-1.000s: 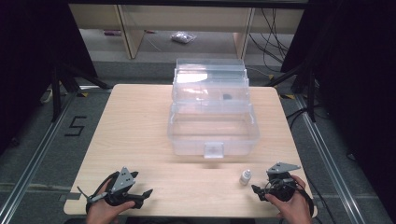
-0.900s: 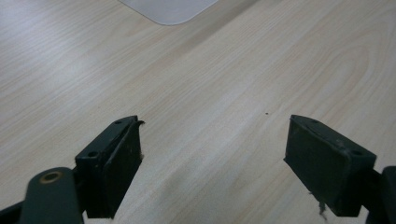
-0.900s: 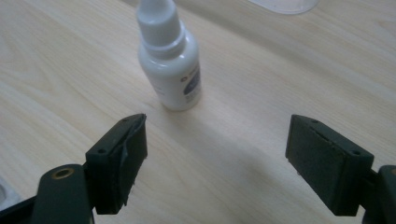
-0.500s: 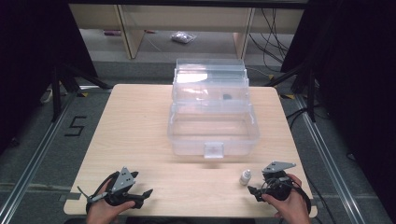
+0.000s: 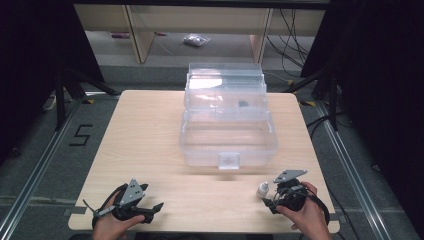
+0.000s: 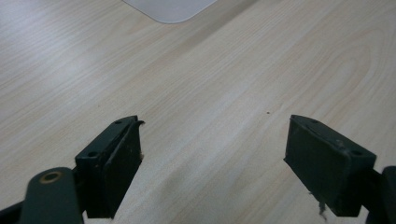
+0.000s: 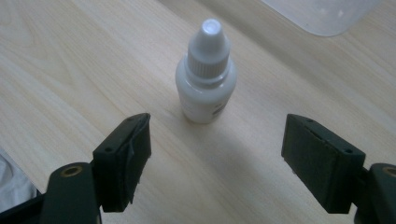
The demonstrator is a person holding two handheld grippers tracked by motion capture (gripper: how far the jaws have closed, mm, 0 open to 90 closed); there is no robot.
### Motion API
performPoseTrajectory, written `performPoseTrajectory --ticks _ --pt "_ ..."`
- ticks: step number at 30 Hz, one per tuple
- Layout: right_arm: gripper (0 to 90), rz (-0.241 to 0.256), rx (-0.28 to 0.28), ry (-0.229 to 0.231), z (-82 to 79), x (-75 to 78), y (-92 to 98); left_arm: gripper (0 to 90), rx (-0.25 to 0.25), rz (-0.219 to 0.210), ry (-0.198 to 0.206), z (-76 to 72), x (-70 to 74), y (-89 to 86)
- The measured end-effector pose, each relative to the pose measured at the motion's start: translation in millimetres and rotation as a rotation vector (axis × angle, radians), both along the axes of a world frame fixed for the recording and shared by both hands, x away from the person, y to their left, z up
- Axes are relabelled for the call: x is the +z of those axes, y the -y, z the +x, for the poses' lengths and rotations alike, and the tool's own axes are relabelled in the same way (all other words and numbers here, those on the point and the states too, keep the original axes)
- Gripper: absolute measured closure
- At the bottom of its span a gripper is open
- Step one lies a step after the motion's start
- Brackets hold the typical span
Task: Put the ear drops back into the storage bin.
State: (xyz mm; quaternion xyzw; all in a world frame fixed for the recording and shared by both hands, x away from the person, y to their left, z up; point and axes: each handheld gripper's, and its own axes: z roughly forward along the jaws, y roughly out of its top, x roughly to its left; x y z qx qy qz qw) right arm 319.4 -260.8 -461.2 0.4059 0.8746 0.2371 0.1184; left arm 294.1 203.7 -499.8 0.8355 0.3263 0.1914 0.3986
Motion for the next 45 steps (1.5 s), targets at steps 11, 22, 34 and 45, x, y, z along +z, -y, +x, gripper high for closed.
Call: performPoseTrajectory --ticks 11,22,34,45 --pt "28.5 -0.082 0.054 -0.024 11.4 2.5 -14.0 17.9 -0.007 0.016 -0.003 0.5 0.4 -1.2" --pt "34.6 -0.15 0.112 -0.068 26.7 4.8 -25.3 17.9 -0.005 0.014 -0.002 0.4 0.4 -1.5" --pt "42.8 -0.211 0.162 -0.128 40.3 2.4 -39.3 17.9 -0.006 0.015 -0.002 0.4 0.5 -1.5" --pt "51.6 -0.262 0.19 -0.168 49.2 0.7 -46.0 17.9 -0.006 0.011 0.001 0.6 0.3 -1.6"
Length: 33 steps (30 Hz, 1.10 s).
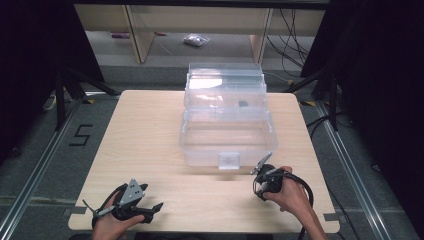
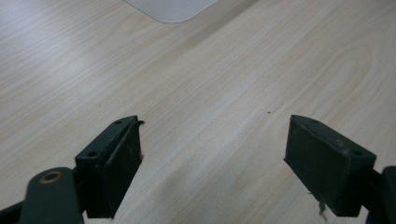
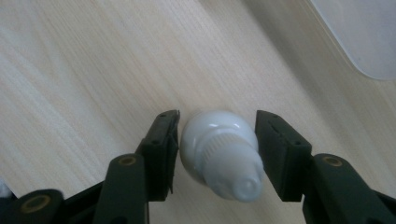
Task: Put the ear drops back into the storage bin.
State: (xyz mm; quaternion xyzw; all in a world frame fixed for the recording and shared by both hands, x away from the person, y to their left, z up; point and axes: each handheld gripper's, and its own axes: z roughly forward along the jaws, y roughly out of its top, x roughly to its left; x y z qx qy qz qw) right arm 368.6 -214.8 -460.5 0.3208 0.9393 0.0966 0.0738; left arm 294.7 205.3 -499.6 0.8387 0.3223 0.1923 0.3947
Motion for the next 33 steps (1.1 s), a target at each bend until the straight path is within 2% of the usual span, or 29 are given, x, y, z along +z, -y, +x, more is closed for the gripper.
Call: performPoseTrajectory --ticks 1,5,9,10,11,13,14,15,16,17,18,19,23,24,26,28,30,33 --pt "51.9 -0.006 0.021 0.003 1.5 -0.1 0.3 17.9 0.0 0.005 -0.003 -0.2 0.4 -0.2" --pt "54.7 -0.032 0.021 -0.002 1.8 0.1 -1.2 17.9 0.0 0.0 0.0 -0.1 0.0 0.2" --pt "55.9 -0.039 0.049 -0.005 4.3 -0.8 -1.5 17.9 0.0 0.004 -0.003 -0.1 0.4 -0.1" --pt "56.3 -0.04 0.028 -0.01 3.5 0.0 -2.4 17.9 0.0 0.005 -0.003 -0.2 0.4 -0.1" --pt "57.8 -0.046 0.044 -0.013 5.4 -0.9 -2.7 17.9 0.0 0.001 0.0 0.0 -0.1 0.2" --pt "59.1 -0.042 0.026 -0.028 5.2 -0.7 -4.4 17.9 0.0 0.0 0.0 0.0 0.0 0.1" --pt "59.4 -0.048 0.043 -0.029 6.2 -0.8 -4.0 17.9 0.0 0.001 -0.001 0.0 0.0 0.0" --pt "59.9 -0.047 0.035 -0.033 5.7 -0.7 -4.7 17.9 0.0 0.004 -0.003 -0.1 0.3 -0.2" --pt "60.0 -0.044 0.061 -0.035 7.3 -0.6 -4.6 17.9 0.0 0.004 -0.003 -0.1 0.3 -0.2" --pt "60.0 -0.051 0.061 -0.033 8.2 -1.1 -5.0 17.9 0.0 0.005 -0.002 -0.2 0.3 -0.1" --pt "60.1 -0.042 0.027 -0.038 6.3 -1.4 -6.5 17.9 0.0 0.0 0.0 0.0 -0.1 0.2" --pt "60.1 -0.042 0.045 -0.036 7.5 -1.3 -6.5 17.9 0.001 0.001 -0.001 -0.1 0.0 0.2" --pt "60.2 -0.036 0.012 -0.046 6.3 5.1 -7.3 17.9 0.0 0.004 -0.004 -0.1 0.2 -0.1" --pt "60.1 -0.039 0.015 -0.04 6.8 7.2 -7.3 17.9 0.0 0.005 -0.004 -0.1 0.2 -0.1" --pt "60.1 -0.035 0.056 -0.029 9.4 11.1 -6.7 17.9 0.0 0.004 -0.004 -0.1 0.2 -0.1" --pt "60.1 -0.038 0.05 -0.022 9.2 17.1 -8.3 17.9 0.0 0.004 -0.004 -0.1 0.3 -0.2" --pt "60.2 -0.035 0.077 -0.013 11.3 20.5 -8.6 17.9 0.0 0.004 -0.005 0.0 0.4 -0.3" --pt "60.2 -0.022 0.056 -0.028 10.6 27.4 -11.8 17.9 -0.001 0.005 -0.005 0.0 0.4 -0.4"
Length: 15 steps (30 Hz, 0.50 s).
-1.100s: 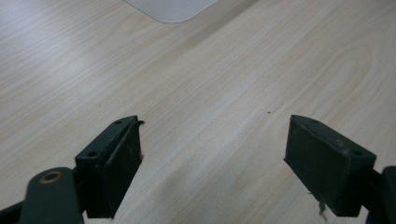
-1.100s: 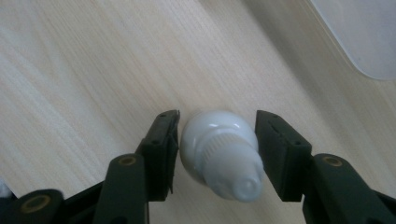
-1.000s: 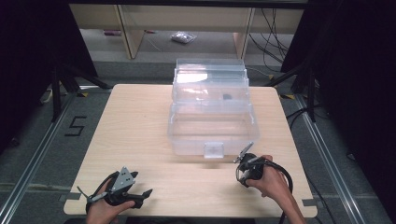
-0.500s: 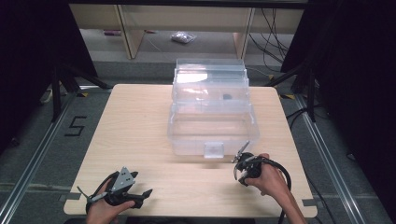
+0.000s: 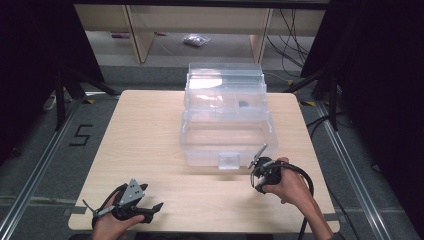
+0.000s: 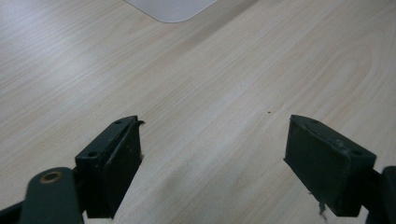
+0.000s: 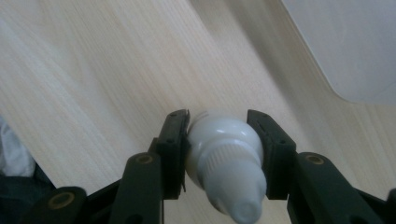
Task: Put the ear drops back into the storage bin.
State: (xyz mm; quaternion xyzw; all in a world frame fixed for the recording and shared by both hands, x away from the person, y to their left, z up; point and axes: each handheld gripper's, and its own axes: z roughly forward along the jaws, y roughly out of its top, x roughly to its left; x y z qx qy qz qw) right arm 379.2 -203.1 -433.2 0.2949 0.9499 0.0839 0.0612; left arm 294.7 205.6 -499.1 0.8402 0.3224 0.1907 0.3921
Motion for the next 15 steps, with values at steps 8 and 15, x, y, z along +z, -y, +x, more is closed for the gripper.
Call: performPoseTrajectory --ticks 8,15 --pt "60.2 0.005 0.022 0.009 5.7 17.7 -2.4 17.9 0.007 -0.017 -0.002 -0.3 -0.7 0.9" --pt "60.2 0.016 0.019 0.012 11.2 31.9 -2.4 17.9 0.007 -0.017 -0.002 -0.3 -0.7 1.0"
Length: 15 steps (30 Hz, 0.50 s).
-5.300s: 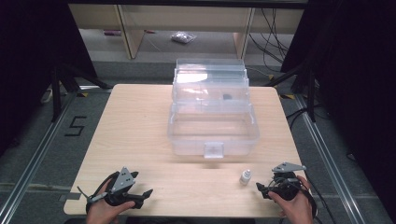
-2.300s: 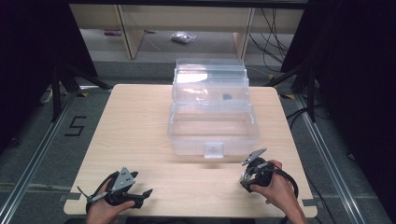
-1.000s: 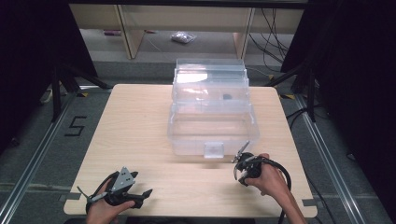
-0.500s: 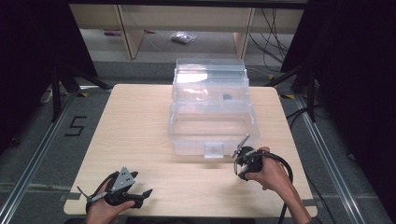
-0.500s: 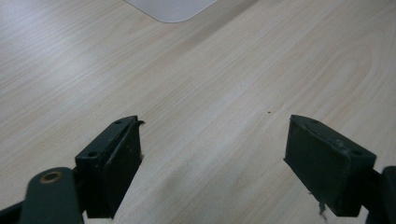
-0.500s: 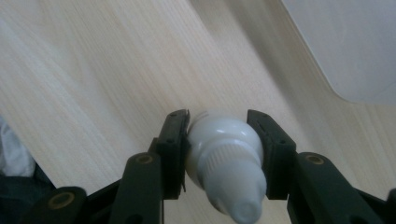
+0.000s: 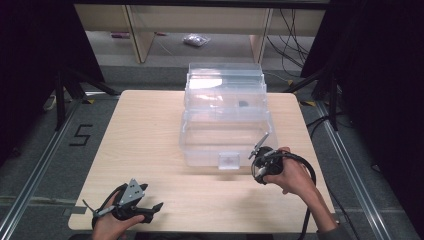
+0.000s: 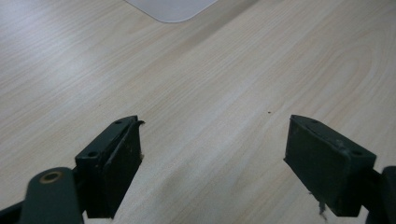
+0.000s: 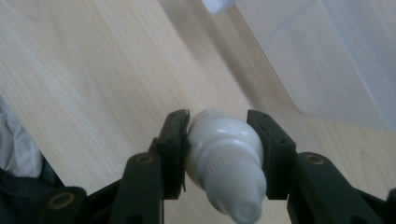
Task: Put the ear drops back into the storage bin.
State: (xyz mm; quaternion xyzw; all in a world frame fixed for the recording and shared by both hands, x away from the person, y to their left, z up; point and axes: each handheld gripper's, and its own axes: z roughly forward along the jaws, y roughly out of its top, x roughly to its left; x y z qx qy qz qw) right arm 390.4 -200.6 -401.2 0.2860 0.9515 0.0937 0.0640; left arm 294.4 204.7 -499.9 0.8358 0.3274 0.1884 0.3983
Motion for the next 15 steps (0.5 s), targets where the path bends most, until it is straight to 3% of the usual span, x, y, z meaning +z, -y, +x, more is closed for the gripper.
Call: performPoseTrajectory --ticks 1,3,15 --pt "60.2 -0.001 0.022 0.004 2.2 1.3 0.7 17.9 0.0 0.0 0.0 0.0 0.0 0.0" --pt "60.2 -0.005 -0.007 -0.002 2.4 4.4 -0.7 17.9 0.0 -0.001 0.0 0.0 -0.1 0.1" --pt "60.2 -0.006 0.042 0.019 9.1 28.5 -5.4 18.0 0.0 0.001 0.001 0.0 -0.1 0.1"
